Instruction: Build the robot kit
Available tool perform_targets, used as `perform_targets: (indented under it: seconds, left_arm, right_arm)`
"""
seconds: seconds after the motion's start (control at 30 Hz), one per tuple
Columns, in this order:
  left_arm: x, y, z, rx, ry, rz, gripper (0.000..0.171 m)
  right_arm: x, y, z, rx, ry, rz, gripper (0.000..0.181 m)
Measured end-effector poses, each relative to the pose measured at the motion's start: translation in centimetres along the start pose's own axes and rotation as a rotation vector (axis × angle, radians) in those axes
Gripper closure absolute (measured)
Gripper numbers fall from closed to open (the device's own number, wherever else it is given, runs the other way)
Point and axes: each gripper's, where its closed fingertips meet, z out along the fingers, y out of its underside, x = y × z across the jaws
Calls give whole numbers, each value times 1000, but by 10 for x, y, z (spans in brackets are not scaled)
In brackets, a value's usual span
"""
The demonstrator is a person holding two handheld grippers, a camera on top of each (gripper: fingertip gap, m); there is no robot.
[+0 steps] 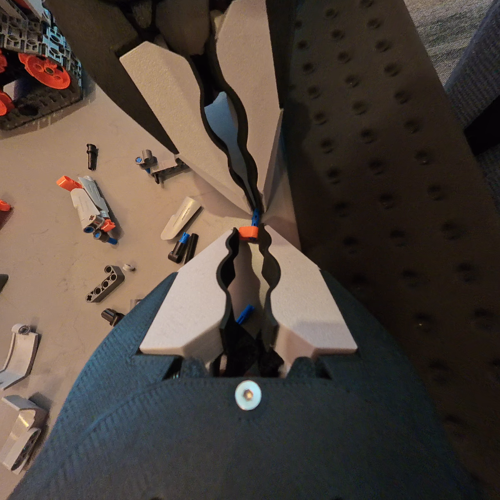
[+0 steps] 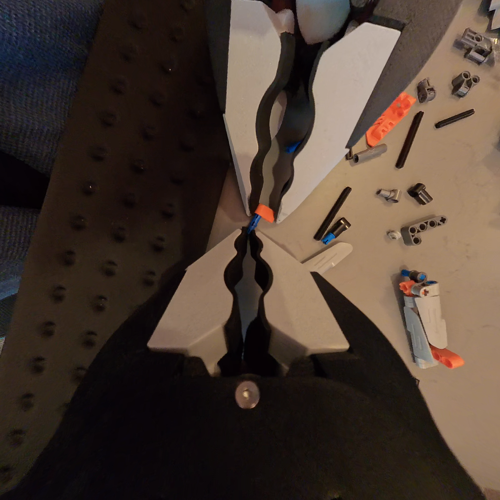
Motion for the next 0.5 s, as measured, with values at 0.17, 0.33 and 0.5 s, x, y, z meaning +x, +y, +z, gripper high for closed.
perform_targets:
  seconds: [0.17, 0.33, 0.5]
  left_arm:
    - [-1, -1, 1, 3, -14, 4, 158]
    - [-1, -2, 2, -1, -36, 12, 159]
    - [-2, -3, 2, -6, -57, 38, 157]
  right_arm:
    - [-2, -1, 1, -69, 80, -92, 181]
    - [-1, -1, 1, -79, 134, -78, 181]
    - [-1, -1, 2, -44, 142, -77, 181]
